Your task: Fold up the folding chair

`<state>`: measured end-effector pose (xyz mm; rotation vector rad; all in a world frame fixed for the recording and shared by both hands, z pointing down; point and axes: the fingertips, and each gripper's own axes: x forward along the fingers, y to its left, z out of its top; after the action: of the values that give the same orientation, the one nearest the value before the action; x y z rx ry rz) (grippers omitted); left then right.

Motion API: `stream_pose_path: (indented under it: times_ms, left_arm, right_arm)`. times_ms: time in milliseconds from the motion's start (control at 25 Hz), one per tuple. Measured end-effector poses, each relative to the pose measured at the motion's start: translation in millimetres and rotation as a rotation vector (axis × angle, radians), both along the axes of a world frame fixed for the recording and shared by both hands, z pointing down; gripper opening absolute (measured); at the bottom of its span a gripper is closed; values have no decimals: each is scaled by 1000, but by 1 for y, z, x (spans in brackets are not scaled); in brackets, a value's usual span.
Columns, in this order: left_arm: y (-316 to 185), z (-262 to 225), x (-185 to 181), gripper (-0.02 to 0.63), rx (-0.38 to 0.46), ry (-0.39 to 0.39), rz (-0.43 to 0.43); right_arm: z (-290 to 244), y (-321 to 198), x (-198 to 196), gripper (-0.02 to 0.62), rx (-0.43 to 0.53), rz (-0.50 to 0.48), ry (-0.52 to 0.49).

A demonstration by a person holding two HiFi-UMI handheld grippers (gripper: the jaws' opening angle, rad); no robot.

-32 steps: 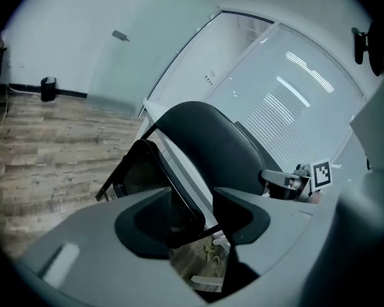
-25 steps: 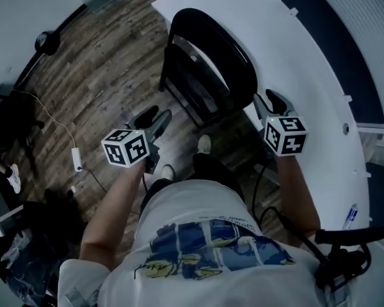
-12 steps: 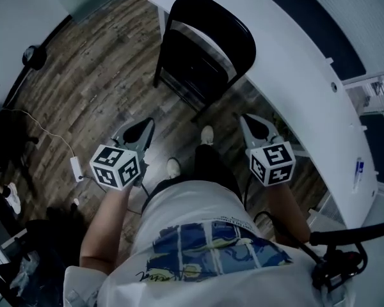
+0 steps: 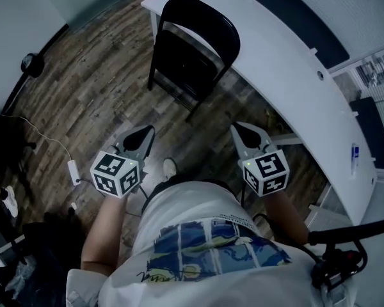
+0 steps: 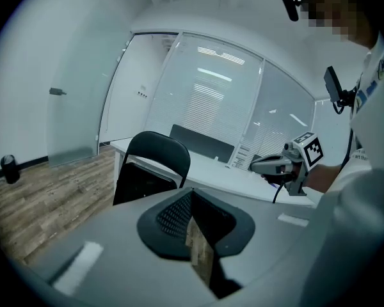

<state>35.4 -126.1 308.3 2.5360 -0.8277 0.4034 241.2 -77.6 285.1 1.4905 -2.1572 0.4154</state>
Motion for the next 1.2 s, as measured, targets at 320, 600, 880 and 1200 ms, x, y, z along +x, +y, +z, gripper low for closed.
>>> stream_pose_path:
  times_ms: [320, 600, 880, 1200]
  left_arm:
    - [87, -21, 37, 2, 14, 7, -18]
    - [177, -35, 50, 2, 8, -13, -50]
    - [229, -46, 45, 2, 18, -38, 1]
    - [252, -63, 5, 2, 46, -9, 47]
  right_arm:
    - [-14, 89, 24, 3, 42, -43, -15]
    - [-13, 164, 31, 3, 52, -88, -62]
    - [-17, 216, 21, 3, 64, -82, -70]
    - [-37, 239, -30, 2, 94, -69, -49]
